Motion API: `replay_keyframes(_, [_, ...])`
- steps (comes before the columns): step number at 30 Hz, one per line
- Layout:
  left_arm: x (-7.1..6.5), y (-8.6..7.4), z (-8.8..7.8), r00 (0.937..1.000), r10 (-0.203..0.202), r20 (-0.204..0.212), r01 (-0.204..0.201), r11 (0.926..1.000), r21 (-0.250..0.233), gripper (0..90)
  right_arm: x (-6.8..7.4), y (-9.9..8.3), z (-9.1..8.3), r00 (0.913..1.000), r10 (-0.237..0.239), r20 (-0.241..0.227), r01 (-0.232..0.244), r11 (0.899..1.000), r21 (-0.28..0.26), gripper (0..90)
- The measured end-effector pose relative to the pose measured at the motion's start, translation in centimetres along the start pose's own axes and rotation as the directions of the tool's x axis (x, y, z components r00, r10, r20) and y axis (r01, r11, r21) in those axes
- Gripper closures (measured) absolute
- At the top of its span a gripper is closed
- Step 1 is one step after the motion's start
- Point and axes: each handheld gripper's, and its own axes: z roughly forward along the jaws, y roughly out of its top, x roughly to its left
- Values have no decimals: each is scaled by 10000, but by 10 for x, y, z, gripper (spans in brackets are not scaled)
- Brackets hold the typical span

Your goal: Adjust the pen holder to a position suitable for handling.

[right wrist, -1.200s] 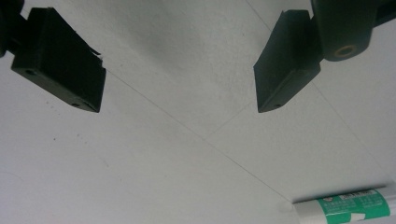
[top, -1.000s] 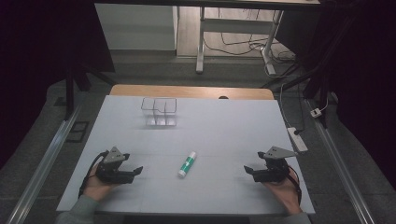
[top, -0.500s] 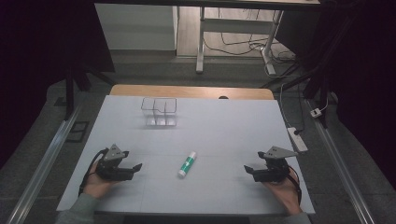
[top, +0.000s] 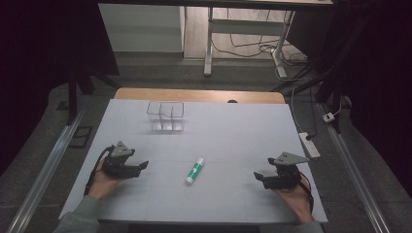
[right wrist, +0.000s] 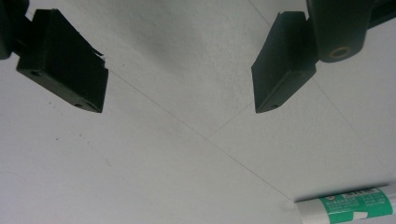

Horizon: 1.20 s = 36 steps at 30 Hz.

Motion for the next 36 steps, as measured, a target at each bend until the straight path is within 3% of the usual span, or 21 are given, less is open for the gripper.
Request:
replay_keyframes(22, [32, 31, 21, 9986, -488, -181, 485, 9986, -189, 324, 1, 0, 3, 10000, -26, 45, 26, 9999, 159, 183])
replay_keyframes(36, [54, 39, 34, 9957, -809, -446, 806, 9967, -99, 401, 1, -1, 4, 10000, 10, 13, -10, 9999, 157, 187])
